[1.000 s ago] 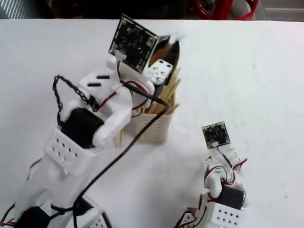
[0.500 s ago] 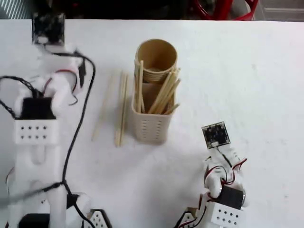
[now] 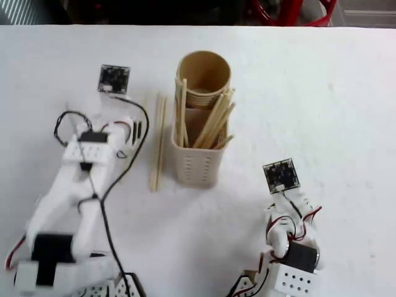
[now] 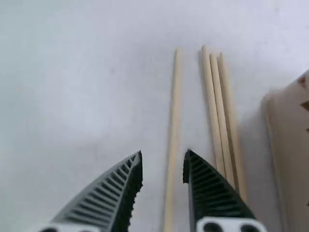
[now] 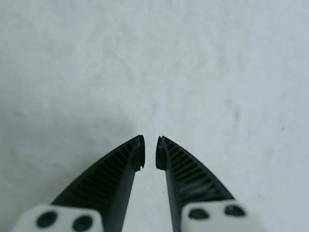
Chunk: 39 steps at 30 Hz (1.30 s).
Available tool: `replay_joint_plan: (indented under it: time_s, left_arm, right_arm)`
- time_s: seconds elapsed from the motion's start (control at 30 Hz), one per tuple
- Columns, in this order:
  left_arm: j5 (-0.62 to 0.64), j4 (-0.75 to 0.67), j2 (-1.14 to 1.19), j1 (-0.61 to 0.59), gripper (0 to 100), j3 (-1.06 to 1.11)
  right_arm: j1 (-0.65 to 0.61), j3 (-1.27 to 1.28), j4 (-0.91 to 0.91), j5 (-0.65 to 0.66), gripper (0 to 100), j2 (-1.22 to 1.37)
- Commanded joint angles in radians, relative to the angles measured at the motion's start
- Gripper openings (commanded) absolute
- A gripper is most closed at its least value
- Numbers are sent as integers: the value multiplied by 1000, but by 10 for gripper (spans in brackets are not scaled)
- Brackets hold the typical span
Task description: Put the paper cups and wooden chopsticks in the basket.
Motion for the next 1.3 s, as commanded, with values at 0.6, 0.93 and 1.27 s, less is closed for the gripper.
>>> replay_joint_plan:
  time_s: [0.6, 0.93, 1.27]
  left_arm:
    - [-8, 206, 337, 145, 174, -361]
    - [-5, 241, 344, 145, 225, -393]
    - [-9, 216, 410, 143, 190, -420]
  right_arm:
    - [4, 9, 4, 5, 57, -5]
    - [4, 9, 4, 5, 57, -5]
    - [4, 9, 4, 5, 57, -5]
